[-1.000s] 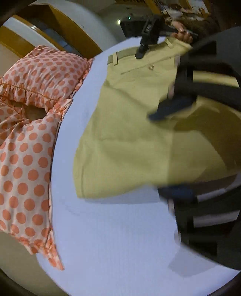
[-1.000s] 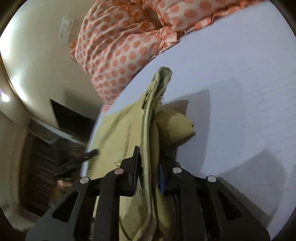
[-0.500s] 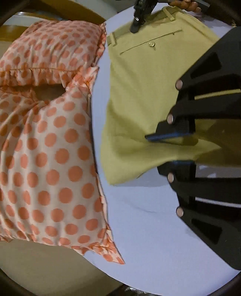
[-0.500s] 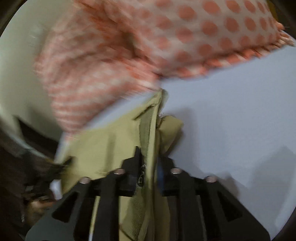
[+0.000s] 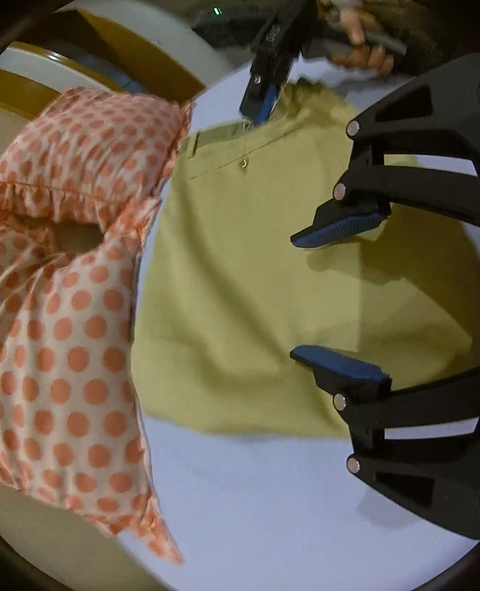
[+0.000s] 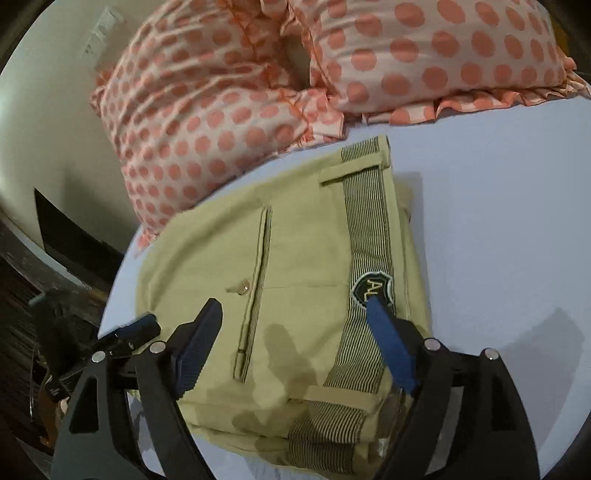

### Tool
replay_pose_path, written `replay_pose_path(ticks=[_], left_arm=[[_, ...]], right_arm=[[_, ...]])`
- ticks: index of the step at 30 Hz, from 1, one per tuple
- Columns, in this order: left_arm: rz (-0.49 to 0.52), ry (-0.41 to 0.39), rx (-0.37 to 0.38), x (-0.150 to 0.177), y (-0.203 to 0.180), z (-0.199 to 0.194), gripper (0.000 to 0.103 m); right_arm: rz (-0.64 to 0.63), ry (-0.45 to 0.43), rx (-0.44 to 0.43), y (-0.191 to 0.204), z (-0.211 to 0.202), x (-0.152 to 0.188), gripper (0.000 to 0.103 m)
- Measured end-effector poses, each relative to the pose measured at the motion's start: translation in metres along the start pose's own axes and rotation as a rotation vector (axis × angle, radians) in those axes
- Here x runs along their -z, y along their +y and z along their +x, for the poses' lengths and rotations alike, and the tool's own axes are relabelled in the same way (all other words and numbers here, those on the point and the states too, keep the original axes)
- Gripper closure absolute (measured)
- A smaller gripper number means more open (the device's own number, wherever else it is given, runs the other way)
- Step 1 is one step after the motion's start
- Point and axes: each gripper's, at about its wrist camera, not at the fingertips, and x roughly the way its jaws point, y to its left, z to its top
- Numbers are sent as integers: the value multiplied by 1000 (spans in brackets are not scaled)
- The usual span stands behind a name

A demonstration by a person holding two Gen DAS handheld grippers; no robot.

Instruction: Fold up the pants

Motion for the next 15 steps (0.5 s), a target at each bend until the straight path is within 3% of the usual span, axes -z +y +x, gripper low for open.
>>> replay_pose_path(ticks=[1, 3, 5, 7, 10, 15], left_arm=[[-9, 3, -11, 1, -1, -5, 46], [-1, -15, -57, 11, -6, -25, 30], [21, -43, -104, 25, -9, -45, 18], [37, -80, -191, 47, -14, -69, 3], [38, -79, -274, 82, -18, -87, 2], [48, -38, -261, 113, -26, -81, 2]], right_arm=[[5, 1, 38, 2, -4, 1, 21], [-25, -38, 206, 17, -22, 9, 13], [-76, -87, 241, 30, -41, 25, 2], [-122, -149, 268, 42, -68, 50, 1], [-179, -136, 266, 60, -79, 89, 1], [-237, -38, 294, 79, -56, 131, 1]])
